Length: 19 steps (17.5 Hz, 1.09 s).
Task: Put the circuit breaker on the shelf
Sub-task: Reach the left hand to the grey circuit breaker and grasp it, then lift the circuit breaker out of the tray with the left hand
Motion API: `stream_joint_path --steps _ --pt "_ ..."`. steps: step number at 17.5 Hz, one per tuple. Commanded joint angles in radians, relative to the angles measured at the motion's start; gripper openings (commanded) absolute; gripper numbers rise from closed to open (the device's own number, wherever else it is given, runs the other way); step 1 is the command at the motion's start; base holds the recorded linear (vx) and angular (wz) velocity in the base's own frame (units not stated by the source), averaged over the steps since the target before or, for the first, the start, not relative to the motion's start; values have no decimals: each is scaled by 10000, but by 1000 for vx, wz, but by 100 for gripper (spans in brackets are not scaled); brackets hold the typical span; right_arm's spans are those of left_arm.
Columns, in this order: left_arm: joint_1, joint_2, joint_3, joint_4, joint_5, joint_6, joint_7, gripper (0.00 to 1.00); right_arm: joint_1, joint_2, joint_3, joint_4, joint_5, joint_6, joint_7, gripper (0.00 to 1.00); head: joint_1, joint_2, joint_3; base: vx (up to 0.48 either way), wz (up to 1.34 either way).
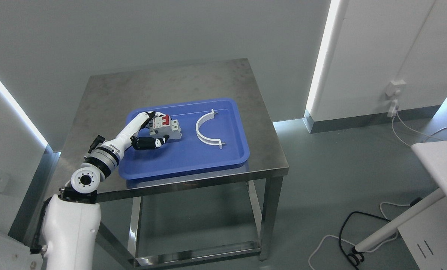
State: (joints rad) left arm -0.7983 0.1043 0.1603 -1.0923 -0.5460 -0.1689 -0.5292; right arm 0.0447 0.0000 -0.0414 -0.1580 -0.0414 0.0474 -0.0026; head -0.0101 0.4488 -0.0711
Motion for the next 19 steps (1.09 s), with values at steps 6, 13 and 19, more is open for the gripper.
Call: stream_joint_path --steps 6,13,19 --pt "753 -868 2724 -729 4263 -3279 3629 9 -3 -175 0 0 0 1 -4 100 0 0 0 0 -5" --pt "3671 -868 1956 -3862 4692 -3235 3575 10 -3 -175 0 0 0 1 -4 100 0 0 0 0 0" --pt "3826 -868 1971 -4171 4677 -3189 3390 10 13 -175 0 0 0 1 -4 100 0 0 0 0 0"
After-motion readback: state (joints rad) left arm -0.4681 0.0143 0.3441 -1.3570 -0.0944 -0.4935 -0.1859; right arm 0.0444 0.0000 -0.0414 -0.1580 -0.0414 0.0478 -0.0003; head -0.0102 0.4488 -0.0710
